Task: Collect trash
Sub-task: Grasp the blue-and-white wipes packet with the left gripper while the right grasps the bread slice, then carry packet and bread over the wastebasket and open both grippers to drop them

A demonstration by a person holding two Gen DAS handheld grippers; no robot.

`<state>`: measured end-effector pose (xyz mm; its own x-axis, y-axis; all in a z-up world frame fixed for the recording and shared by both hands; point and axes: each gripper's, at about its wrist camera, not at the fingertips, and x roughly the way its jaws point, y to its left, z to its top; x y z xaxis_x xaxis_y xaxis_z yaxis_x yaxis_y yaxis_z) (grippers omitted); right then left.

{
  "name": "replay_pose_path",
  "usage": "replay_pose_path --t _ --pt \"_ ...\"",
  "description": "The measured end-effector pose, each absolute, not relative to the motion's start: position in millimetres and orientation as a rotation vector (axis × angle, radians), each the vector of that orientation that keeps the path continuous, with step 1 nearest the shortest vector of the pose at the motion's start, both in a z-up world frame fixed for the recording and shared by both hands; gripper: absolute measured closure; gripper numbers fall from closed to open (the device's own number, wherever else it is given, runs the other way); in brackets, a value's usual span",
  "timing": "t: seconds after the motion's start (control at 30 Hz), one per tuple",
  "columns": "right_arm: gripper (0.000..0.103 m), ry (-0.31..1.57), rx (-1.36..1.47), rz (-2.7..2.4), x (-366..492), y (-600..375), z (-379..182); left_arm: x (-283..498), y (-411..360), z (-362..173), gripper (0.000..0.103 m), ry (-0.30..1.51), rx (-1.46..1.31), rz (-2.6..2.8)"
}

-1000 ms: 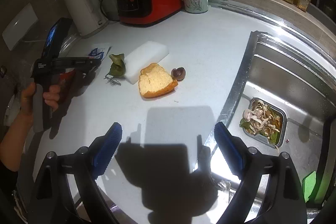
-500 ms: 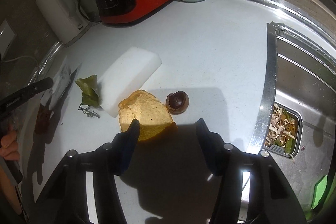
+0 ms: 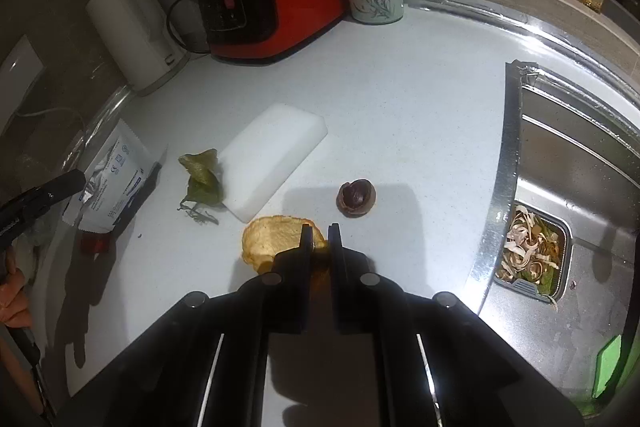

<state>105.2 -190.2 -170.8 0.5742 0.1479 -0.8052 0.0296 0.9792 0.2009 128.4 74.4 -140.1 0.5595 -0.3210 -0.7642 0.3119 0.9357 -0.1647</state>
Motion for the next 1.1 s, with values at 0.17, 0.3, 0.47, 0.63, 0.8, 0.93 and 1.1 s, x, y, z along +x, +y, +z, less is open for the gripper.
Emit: replay_pose_path --t 0.17,0.3,0.47,0.63,0.8,0.93,1.1 --pt "0.095 0.93 0.166 0.067 68.9 -184.6 -150.3 97.5 70.8 -124.2 0.101 0.869 -0.006 -0.418" --pt "0.095 0.92 0.133 0.079 28.2 -178.5 -135.9 68.2 60.7 -115.1 0.101 0.852 0.002 -0.453" --pt "0.095 0.94 0.087 0.125 -29.2 -170.2 -127.9 23.7 44.3 -112.0 0.101 0.86 -0.019 -0.469" --pt "0.095 0.99 0.036 0.212 -91.3 -163.9 -137.5 -28.5 26.5 -112.3 0.101 0.864 -0.028 -0.446" --pt "0.095 1.065 -0.048 0.285 -147.3 -157.9 -169.7 -80.2 8.2 -118.7 0.101 0.89 -0.018 -0.415" --pt "0.095 1.124 -0.081 0.329 -179.6 -152.1 -205.5 -117.6 -3.2 -124.6 0.101 0.908 -0.003 -0.391" --pt "0.095 1.17 -0.124 0.367 -202.6 -140.5 -248.7 -156.8 -13.4 -130.8 0.101 0.927 0.014 -0.364"
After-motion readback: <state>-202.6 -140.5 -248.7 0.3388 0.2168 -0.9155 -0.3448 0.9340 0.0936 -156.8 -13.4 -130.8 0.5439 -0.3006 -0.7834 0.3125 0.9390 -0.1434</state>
